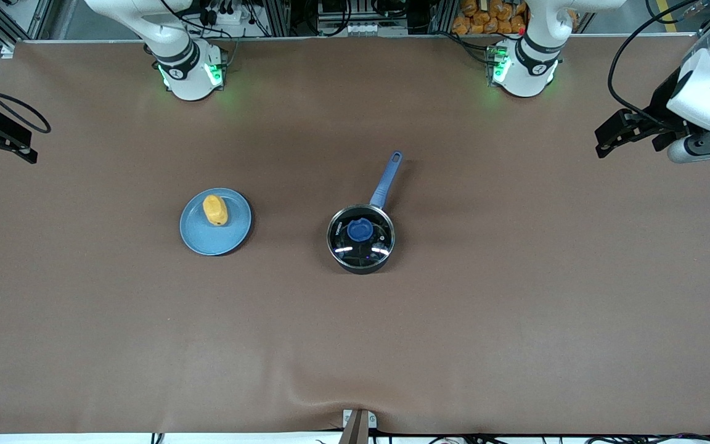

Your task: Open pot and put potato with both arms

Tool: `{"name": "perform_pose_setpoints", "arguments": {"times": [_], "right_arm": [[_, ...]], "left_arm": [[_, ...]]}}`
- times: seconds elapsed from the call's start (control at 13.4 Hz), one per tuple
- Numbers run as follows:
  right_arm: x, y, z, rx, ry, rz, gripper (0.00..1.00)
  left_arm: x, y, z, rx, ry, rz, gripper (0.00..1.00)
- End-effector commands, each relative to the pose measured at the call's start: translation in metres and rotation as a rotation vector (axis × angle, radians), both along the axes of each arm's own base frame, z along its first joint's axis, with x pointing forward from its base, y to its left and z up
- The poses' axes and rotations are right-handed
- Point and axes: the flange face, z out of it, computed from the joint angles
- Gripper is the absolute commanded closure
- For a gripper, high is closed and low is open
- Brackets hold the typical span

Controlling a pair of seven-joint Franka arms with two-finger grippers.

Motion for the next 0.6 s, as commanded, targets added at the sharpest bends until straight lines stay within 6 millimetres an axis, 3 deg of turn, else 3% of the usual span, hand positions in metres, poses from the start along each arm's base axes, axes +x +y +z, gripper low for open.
{"name": "perform_pose_setpoints", "arguments": {"times": [0.0,0.52], "right_arm": [[-0.004,-0.004,0.008,0.012,-0.004,-0.013,0.00],[-0.004,-0.005,0.008,0.012,-0.005,-0.016,0.00]], "left_arm": [[-0.010,0.004,0.007,0.024,0.023,-0.016,0.00],[-0.006,0.021,0.008,0.015,0.031,-0.012,0.00]]}}
